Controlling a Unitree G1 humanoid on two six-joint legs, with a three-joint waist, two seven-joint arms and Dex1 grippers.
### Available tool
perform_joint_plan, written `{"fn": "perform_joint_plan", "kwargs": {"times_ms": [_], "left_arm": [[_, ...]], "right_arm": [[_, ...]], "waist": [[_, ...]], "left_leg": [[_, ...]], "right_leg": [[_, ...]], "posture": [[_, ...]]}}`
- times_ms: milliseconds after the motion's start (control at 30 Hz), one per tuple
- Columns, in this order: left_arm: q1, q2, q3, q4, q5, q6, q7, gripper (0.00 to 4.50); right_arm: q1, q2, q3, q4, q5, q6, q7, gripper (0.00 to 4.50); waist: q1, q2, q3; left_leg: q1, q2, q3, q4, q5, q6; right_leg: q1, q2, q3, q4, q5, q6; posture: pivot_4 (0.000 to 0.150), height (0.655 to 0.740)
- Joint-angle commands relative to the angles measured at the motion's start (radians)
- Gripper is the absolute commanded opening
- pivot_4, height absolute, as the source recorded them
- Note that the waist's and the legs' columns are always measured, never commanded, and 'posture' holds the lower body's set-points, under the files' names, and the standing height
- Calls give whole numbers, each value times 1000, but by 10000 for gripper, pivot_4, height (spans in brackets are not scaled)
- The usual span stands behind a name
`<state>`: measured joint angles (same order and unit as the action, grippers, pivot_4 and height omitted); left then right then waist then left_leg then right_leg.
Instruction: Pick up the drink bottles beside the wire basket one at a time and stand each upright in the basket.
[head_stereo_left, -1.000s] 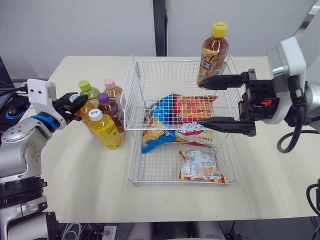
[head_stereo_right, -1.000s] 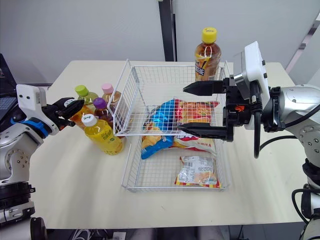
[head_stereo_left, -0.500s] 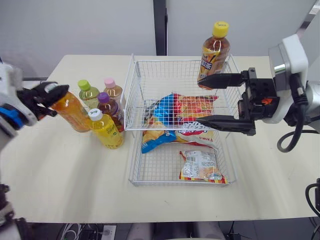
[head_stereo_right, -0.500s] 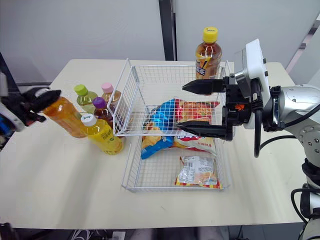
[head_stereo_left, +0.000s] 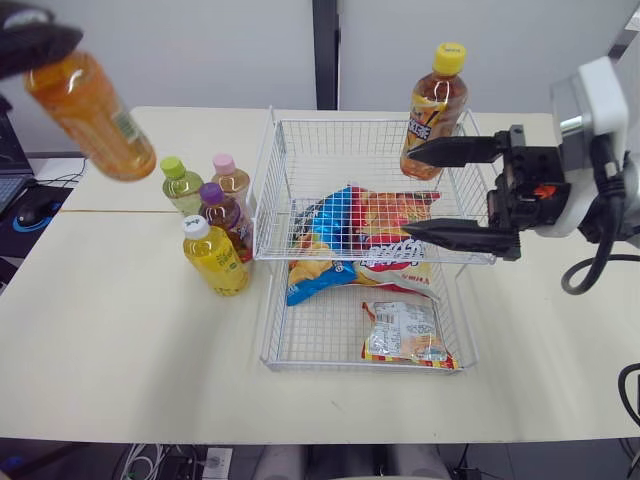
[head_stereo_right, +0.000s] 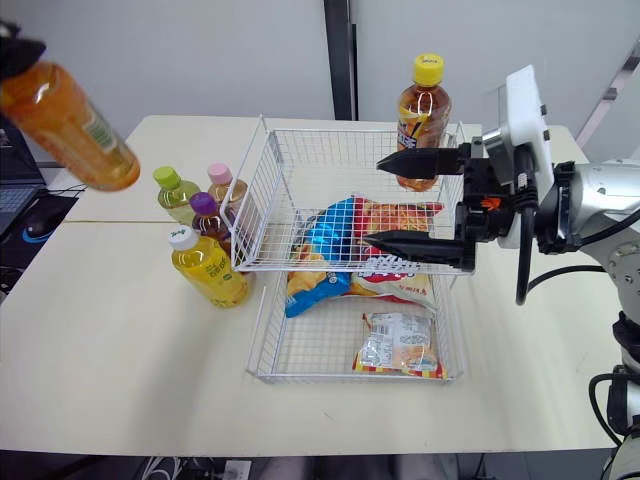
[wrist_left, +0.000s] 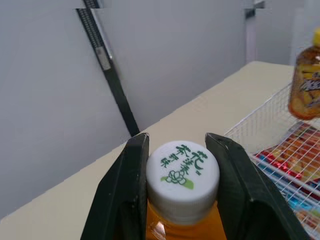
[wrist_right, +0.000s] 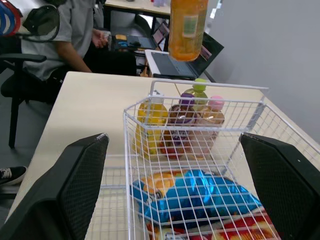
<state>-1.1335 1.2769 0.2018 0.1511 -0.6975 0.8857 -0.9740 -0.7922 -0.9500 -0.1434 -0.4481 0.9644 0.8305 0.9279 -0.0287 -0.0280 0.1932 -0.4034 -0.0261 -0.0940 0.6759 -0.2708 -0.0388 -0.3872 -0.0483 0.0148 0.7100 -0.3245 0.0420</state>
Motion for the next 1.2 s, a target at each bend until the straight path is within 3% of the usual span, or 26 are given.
{"fn": "perform_joint_plan", "kwargs": {"times_ms": [33, 233, 467, 767, 1200], "left_arm": [[-196, -47, -95, 58, 39, 6, -68, 13799], [-439, -187, -213, 225, 126, -19, -170, 13799], [-579, -399, -264, 381, 171, -42, -284, 13799], [-553, -609, -286, 532, 275, -216, -324, 13799], [-548, -831, -283, 771, 427, -490, -278, 13799]], "right_arm": [[-4, -39, -68, -6, 22, 12, 4, 45000], [33, -95, -142, -7, 30, 41, -17, 45000], [85, -115, -192, -32, 57, 63, -59, 45000], [167, -149, -246, -42, 31, 61, -85, 45000], [222, -179, -336, -82, 134, 101, -145, 45000]], "waist": [[-2, -1, 0], [-14, -1, 2], [-13, -2, 3], [-16, -1, 3], [-10, -2, 4]], "left_leg": [[-1, 1, 0, 0, 0, 0], [-2, 2, 1, 0, 0, 0], [-4, 2, 0, 1, 0, 0], [-5, 1, 0, 2, 0, 0], [-6, 0, 0, 2, 0, 0]], "right_leg": [[0, 1, 0, 0, 0, 0], [-2, 3, 2, 1, 0, 0], [-3, 2, 1, 0, 0, 0], [-4, 1, 1, 1, 0, 0], [-5, 0, 1, 1, 0, 0]], "posture": [[1500, 7400], [1500, 7400], [1500, 7400], [1500, 7400], [1500, 7400]]}}
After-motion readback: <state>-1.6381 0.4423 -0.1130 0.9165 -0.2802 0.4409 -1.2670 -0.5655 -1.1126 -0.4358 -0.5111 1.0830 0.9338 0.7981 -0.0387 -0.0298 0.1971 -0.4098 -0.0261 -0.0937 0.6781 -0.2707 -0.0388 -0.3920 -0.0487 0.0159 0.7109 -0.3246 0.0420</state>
